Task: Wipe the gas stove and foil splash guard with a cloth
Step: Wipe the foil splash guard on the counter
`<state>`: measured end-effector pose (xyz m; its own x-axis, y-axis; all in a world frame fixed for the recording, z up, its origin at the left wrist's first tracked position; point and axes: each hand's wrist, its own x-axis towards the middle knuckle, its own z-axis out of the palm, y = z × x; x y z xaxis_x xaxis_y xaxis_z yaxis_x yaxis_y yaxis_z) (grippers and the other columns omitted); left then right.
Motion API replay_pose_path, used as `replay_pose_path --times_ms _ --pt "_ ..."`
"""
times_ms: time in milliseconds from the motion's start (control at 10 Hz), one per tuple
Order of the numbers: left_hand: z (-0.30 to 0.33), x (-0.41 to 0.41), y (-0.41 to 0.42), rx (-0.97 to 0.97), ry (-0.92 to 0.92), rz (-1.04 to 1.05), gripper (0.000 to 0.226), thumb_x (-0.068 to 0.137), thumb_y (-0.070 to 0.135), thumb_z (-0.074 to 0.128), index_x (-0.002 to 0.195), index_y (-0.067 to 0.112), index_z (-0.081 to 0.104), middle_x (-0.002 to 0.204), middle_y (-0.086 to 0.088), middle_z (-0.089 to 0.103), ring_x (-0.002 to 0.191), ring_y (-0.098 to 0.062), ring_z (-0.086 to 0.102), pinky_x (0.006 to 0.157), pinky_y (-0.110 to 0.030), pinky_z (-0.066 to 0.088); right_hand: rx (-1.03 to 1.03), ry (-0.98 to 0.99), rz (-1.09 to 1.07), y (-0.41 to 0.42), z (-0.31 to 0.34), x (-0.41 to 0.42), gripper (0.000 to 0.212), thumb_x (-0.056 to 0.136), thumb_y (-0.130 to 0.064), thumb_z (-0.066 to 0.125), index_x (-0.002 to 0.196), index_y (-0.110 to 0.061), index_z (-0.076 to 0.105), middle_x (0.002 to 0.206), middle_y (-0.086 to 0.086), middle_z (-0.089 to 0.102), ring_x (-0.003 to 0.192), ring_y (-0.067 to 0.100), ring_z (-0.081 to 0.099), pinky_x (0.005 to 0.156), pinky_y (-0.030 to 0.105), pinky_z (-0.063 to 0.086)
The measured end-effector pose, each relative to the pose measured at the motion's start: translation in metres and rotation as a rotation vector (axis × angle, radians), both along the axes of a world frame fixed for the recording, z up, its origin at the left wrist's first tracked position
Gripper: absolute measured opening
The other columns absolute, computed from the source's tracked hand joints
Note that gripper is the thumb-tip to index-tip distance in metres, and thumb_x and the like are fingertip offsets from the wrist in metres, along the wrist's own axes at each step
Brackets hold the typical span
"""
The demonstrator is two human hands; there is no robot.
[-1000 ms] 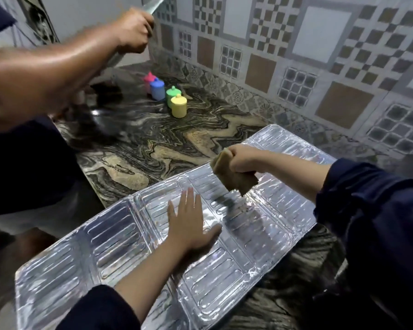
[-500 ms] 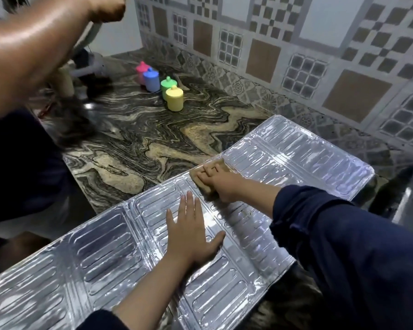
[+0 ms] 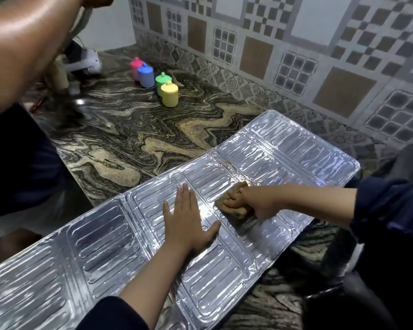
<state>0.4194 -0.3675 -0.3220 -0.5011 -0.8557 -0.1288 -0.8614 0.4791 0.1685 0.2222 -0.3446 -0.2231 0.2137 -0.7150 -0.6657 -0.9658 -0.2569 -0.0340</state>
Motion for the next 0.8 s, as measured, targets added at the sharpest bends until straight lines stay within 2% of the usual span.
replay_pose_path --times_ms 100,200,300,400,500,600,700,800 --pt "0.002 0.0 0.0 0.0 -0.009 -0.001 0.109 0.075 0.08 0.012 0.15 0.005 -0.012 0.156 -0.011 -0.026 0.145 -0.026 -0.022 0.113 -0.058 -0.007 0.058 0.036 0.011 0.02 0.015 0.002 0.075 0.086 -0.005 0.055 0.149 -0.031 0.025 0.159 0.003 0.019 0.139 0.027 0.031 0.107 0.026 0.024" --pt "0.003 0.001 0.0 0.012 -0.011 -0.002 0.107 0.079 0.08 0.017 0.15 0.005 -0.014 0.155 -0.011 -0.028 0.145 -0.025 -0.023 0.113 -0.058 -0.007 0.135 0.08 0.023 0.033 0.024 0.005 0.068 0.088 -0.005 0.052 0.149 -0.024 0.029 0.156 0.005 0.028 0.134 0.024 0.037 0.097 0.021 0.028" --pt "0.004 0.001 0.001 0.015 -0.009 -0.005 0.108 0.08 0.08 0.018 0.15 0.005 -0.014 0.155 -0.01 -0.028 0.145 -0.025 -0.023 0.113 -0.057 -0.007 0.227 0.136 0.036 0.043 0.029 0.007 0.068 0.087 -0.006 0.054 0.148 -0.025 0.03 0.149 0.005 0.037 0.129 0.025 0.042 0.097 0.024 0.034" --pt "0.005 0.002 0.001 0.013 -0.008 -0.007 0.108 0.08 0.08 0.019 0.15 0.005 -0.012 0.156 -0.011 -0.026 0.145 -0.025 -0.022 0.113 -0.057 -0.006 0.332 0.186 -0.001 0.049 0.028 0.005 0.068 0.083 -0.007 0.056 0.145 -0.025 0.037 0.136 0.01 0.051 0.111 0.022 0.051 0.097 0.028 0.039" --pt "0.006 0.002 0.002 0.01 -0.013 -0.012 0.108 0.08 0.08 0.018 0.151 0.004 -0.01 0.157 -0.011 -0.025 0.146 -0.025 -0.02 0.113 -0.058 -0.004 0.384 0.186 -0.051 0.052 0.025 0.001 0.059 0.076 -0.007 0.053 0.133 -0.018 0.055 0.126 0.006 0.063 0.093 0.02 0.056 0.096 0.035 0.048" --pt "0.007 0.001 0.002 0.015 -0.011 -0.016 0.108 0.08 0.08 0.018 0.151 0.004 -0.01 0.157 -0.011 -0.024 0.146 -0.025 -0.02 0.113 -0.058 -0.004 0.478 0.148 -0.099 0.055 0.033 0.006 0.048 0.079 0.008 0.045 0.12 -0.009 0.065 0.116 -0.003 0.07 0.081 0.013 0.057 0.09 0.033 0.051" --pt "0.006 0.002 0.001 0.015 -0.021 -0.024 0.109 0.078 0.081 0.015 0.151 0.004 -0.01 0.156 -0.012 -0.025 0.146 -0.026 -0.02 0.113 -0.059 -0.003 0.531 0.083 -0.138 0.046 0.048 0.01 0.058 0.077 0.016 0.033 0.123 -0.003 0.062 0.106 -0.024 0.064 0.094 0.011 0.051 0.089 0.032 0.047" --pt "0.005 0.002 0.0 0.024 -0.033 -0.029 0.112 0.072 0.082 0.006 0.15 0.004 -0.011 0.155 -0.012 -0.026 0.145 -0.026 -0.022 0.113 -0.059 -0.004 0.453 0.002 -0.279 0.027 0.068 0.006 0.063 0.068 0.014 0.035 0.12 -0.007 0.064 0.1 -0.02 0.071 0.086 0.018 0.053 0.067 0.035 0.046"
